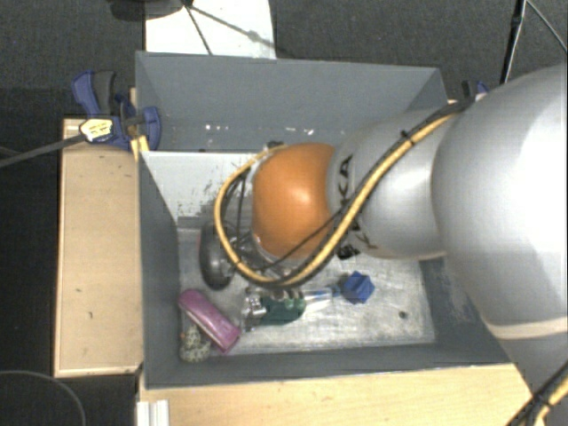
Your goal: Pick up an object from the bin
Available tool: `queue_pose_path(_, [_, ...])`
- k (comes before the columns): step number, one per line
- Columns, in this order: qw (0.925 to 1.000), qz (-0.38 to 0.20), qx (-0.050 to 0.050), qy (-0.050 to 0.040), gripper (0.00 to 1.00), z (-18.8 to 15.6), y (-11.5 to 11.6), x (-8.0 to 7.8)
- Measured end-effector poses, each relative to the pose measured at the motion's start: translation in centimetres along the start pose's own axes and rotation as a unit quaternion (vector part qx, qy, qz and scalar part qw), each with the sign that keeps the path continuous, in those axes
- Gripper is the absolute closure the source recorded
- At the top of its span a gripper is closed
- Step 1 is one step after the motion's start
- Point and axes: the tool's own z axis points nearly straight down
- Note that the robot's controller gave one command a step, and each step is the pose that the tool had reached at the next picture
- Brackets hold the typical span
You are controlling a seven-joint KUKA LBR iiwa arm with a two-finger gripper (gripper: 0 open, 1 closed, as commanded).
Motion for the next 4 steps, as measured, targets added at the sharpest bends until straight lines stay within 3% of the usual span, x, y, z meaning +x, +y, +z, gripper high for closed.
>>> queue_pose_path(1, [0.999,0.044,0.003,0.003,0.0,2.58,-7.25,-5.23])
queue_pose_path(2, [0.999,0.044,0.002,0.0049,1.0,2.52,-6.78,-5.03])
queue_pose_path(3, [0.9989,0.046,0.002,0.0048,0.0,2.52,-6.81,-5.03])
queue_pose_path(4, [0.9988,0.048,0.002,0.0049,1.0,2.52,-6.79,-5.03])
